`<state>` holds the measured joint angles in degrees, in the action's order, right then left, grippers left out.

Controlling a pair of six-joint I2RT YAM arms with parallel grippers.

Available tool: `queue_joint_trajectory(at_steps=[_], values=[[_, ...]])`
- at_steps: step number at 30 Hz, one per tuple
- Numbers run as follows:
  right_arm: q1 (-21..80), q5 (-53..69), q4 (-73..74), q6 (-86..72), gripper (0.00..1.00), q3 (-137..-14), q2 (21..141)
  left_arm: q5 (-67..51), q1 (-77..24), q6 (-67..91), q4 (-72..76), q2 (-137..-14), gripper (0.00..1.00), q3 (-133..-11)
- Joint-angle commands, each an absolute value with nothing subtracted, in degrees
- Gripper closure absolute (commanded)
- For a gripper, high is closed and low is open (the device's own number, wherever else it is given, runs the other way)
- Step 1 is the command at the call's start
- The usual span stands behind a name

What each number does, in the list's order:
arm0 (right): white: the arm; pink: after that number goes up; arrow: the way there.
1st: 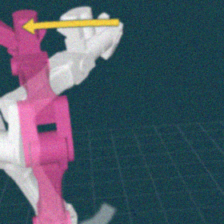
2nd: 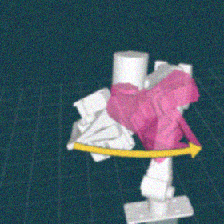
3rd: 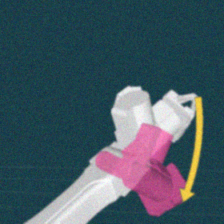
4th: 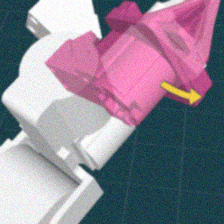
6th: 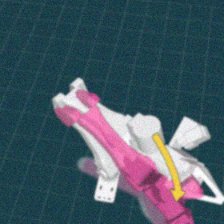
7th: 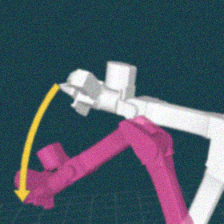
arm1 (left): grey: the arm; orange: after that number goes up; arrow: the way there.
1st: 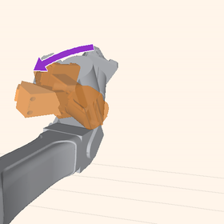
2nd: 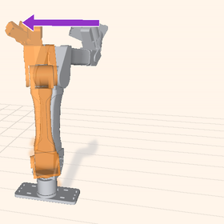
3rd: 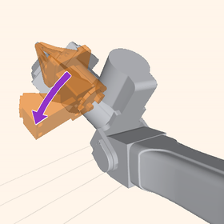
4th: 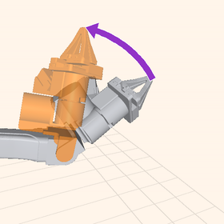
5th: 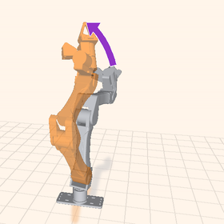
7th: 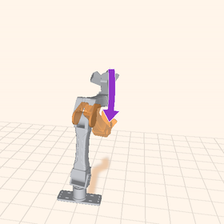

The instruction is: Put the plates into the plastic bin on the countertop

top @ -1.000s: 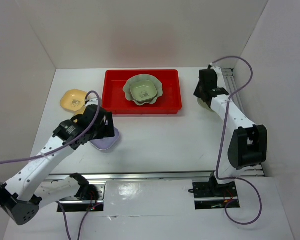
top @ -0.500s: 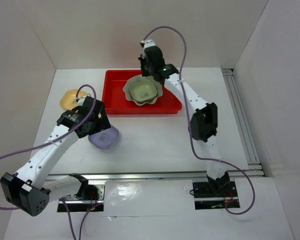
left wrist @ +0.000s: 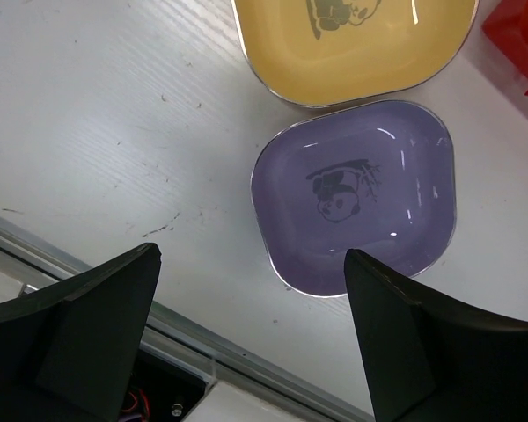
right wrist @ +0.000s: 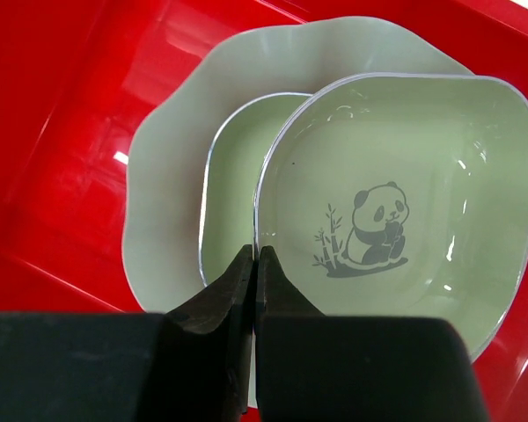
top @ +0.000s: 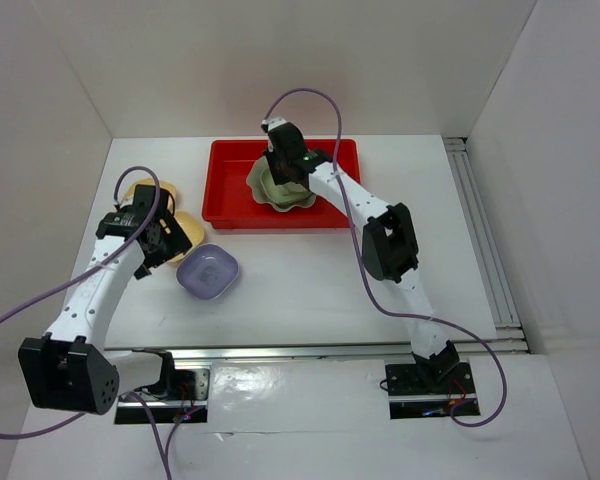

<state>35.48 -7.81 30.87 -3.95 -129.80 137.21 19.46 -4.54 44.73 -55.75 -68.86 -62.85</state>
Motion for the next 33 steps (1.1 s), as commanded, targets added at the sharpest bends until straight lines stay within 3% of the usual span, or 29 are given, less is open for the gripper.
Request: queue_joint_trajectory(at_steps=[1,11,16,19,20,22,23,25,33], values=[[36.2,-7.5,27.9,-3.3,0.97,-129.8,135.9,16.6,-2.7,43.1,-54.1,-69.6,0.01,-60.7],[37.9,-7.5,28.3,-0.7,0.97,-135.3,139.7,14.4,-2.7,41.4,-51.7,-69.6,0.03,-59.2],[39.0,-9.2,28.3,1.1,0.92,-135.3,140.3,13.4,-2.2,41.4,-51.7,-71.5,0.03,-59.2],[39.0,-9.2,28.3,1.1,0.75,-133.9,139.7,13.4,-1.7,41.4,-51.2,-72.1,0.03,-59.2],[39.0,-9.8,27.8,1.1,0.49,-133.2,139.2,13.4,-1.7,41.4,-51.2,-72.1,0.03,-59.2],[39.0,-9.8,27.8,1.1,0.35,-133.2,139.2,13.4,-1.7,41.4,-51.2,-72.1,0.03,-59.2],[39.0,-9.8,27.3,1.1,0.13,-133.2,137.9,12.8,-1.1,41.4,-51.2,-72.1,0.01,-59.2],[39.6,-9.8,26.6,1.6,0.0,-133.2,136.7,12.8,-1.1,40.9,-51.2,-72.1,0.01,-59.2],[40.8,-10.3,22.3,0.4,0.0,-127.5,122.6,6.2,1.6,41.4,-51.1,-75.8,0.03,-57.3]])
